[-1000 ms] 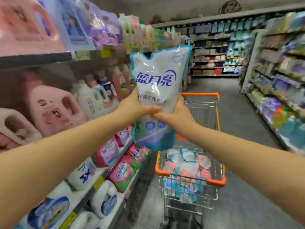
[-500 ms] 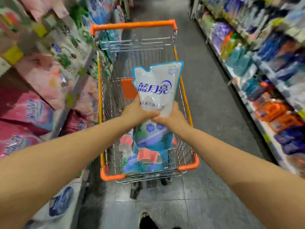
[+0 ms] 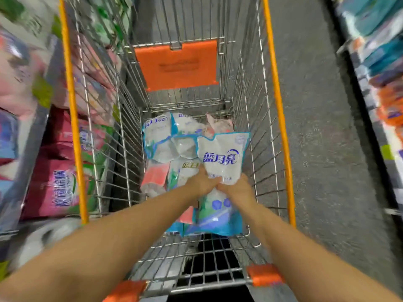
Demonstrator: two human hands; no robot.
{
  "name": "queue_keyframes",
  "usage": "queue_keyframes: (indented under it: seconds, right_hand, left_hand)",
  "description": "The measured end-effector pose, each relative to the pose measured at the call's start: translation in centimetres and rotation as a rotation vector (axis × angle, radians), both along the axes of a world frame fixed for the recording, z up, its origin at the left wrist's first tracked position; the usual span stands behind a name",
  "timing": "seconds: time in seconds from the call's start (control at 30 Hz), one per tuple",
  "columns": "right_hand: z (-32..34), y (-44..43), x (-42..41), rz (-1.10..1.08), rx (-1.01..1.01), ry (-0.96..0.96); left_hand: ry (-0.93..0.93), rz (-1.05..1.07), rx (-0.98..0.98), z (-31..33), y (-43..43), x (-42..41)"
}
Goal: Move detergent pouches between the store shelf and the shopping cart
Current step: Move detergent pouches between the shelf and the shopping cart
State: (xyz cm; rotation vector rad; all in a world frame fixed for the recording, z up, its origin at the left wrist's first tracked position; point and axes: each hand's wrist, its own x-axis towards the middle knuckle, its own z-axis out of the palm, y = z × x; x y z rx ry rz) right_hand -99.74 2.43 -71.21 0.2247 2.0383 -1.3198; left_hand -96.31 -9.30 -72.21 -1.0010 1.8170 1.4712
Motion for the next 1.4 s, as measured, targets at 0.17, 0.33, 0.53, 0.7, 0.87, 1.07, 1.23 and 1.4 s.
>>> queue_keyframes:
  seconds: [0.17, 0.33, 0.53, 0.7, 0.87, 1.07, 1.23, 1.4]
  right_hand:
    - [-1.3, 0.5, -0.2, -0.038, 0.101, -0.132]
    - [-0.4, 0.9, 0.0, -0.038, 0.164, -0.148]
    - [4.2, 0.9, 2.2, 0.09, 0.22, 0.064]
    - [10.7, 0.5, 4.8, 0.232, 0.236, 0.161]
    - [18.8, -0.2, 7.6, 0.386, 0.103, 0.38]
    - [29.6, 0.8, 13.8, 0.611, -0.148, 0.709]
    - [37.3, 3.9, 22.0, 0.823, -0.357, 0.83]
    - [44.7, 6.0, 32.7, 1.047, -0.551, 0.915]
  left_hand:
    - [-0.05, -0.045, 0.02, 0.7, 0.7, 0.2]
    - [-0.025, -0.065, 0.023, 2.4, 1.2, 0.5]
    - [0.083, -0.163, -0.161, 7.9, 1.5, 3.1]
    - [0.221, -0.115, -0.292, 14.8, 2.2, 6.6]
    - [0.347, 0.02, -0.452, 22.6, 2.4, 11.0]
    - [0.566, 0.164, -0.811, 32.7, 5.0, 20.2]
    - [0.622, 0.349, -1.069, 40.2, 9.9, 30.2]
    - [0.592, 0.474, -1.308, 47.4, 14.4, 42.7]
